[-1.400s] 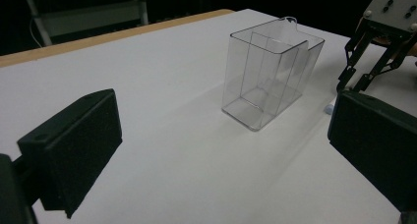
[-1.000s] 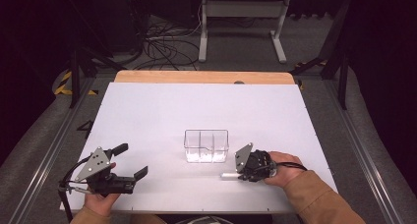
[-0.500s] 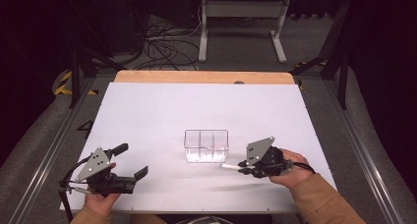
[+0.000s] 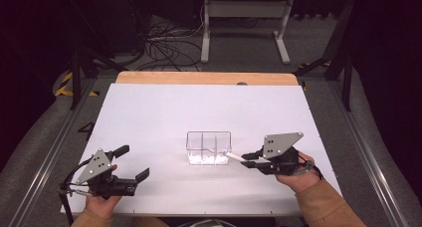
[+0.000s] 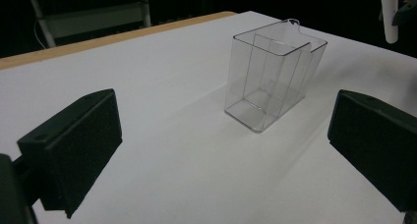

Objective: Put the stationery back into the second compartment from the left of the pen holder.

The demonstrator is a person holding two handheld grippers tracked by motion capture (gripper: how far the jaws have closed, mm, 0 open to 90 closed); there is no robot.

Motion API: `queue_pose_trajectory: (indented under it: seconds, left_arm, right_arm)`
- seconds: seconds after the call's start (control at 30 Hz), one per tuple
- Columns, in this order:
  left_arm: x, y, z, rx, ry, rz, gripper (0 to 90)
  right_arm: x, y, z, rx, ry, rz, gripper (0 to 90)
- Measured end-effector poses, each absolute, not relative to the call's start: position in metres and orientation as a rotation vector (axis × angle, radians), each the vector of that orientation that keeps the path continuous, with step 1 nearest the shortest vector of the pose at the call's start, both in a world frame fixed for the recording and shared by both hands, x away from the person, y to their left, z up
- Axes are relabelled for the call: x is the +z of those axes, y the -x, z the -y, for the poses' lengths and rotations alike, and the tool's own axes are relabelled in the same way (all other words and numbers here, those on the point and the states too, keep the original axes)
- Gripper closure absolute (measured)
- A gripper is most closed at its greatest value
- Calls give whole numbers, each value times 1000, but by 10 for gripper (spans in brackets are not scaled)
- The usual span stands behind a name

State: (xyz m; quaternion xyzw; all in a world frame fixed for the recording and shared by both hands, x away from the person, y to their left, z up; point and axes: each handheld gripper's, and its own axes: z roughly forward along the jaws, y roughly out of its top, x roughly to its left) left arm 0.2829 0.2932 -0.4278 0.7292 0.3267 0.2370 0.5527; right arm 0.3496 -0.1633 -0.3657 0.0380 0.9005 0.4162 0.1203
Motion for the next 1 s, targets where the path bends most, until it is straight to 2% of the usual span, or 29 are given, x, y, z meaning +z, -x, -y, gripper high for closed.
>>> queue_pose_trajectory:
  seconds: [0.57, 1.0]
  left_arm:
    - [-428, -283, -294, 561, -1727, -772, 6]
    - [-428, -283, -294, 565, -1729, -768, 6]
  right_arm:
    - [-339, -349, 159, 1469, -294, -2440, 786]
    - [-332, -351, 148, 1616, -426, -2254, 786]
